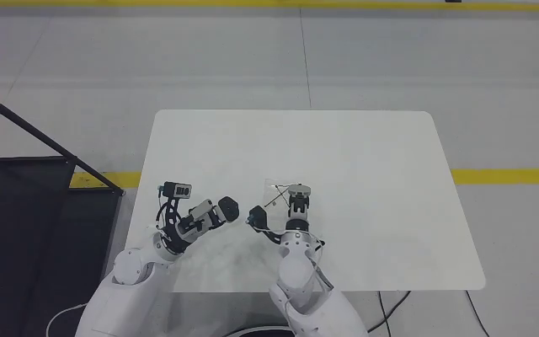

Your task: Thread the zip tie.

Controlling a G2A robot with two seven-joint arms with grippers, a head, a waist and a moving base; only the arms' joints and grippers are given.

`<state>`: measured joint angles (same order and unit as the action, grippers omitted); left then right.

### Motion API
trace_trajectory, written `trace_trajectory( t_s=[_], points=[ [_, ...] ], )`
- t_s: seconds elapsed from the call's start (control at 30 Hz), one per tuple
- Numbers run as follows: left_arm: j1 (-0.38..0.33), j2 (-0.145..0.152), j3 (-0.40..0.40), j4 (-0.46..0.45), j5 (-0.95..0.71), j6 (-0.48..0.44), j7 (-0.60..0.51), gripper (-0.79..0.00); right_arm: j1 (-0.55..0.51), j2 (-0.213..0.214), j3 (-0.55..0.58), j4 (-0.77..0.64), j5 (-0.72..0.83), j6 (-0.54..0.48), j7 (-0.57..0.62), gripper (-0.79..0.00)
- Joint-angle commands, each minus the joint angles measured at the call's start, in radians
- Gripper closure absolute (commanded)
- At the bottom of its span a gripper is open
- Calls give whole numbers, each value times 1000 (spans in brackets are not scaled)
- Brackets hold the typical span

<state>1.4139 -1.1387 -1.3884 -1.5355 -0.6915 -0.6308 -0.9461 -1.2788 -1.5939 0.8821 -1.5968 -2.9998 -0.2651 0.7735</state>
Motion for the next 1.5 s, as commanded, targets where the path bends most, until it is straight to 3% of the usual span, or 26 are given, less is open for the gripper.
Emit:
trace_trajectory(
  t_s=[0.0,0.37,0.47,0.53,0.67,0.87,0.93,1.0,1.1,1.47],
  points=[
    [0,0,0,0,0,0,0,-785,-14,2,7,-28,-1,-5,-12,-256],
    [0,0,0,0,0,0,0,-785,-44,1,25,-68,-21,-3,-50,-283],
    [0,0,0,0,0,0,0,-785,-63,2,41,-103,13,28,-83,-305],
    [0,0,0,0,0,0,0,-785,-83,4,57,-142,54,50,-117,-376],
    [0,0,0,0,0,0,0,-785,-155,9,80,-254,148,106,-193,-382],
    [0,0,0,0,0,0,0,-785,-197,8,171,-335,380,196,-254,-413],
    [0,0,0,0,0,0,0,-785,-227,13,213,-371,465,212,-313,-511],
    [0,0,0,0,0,0,0,-785,-259,18,255,-405,544,221,-369,-680],
    [0,0,0,0,0,0,0,-785,-299,25,312,-449,668,214,-461,-742],
    [0,0,0,0,0,0,0,-785,-389,54,519,-504,1135,53,-826,-785]
  ],
)
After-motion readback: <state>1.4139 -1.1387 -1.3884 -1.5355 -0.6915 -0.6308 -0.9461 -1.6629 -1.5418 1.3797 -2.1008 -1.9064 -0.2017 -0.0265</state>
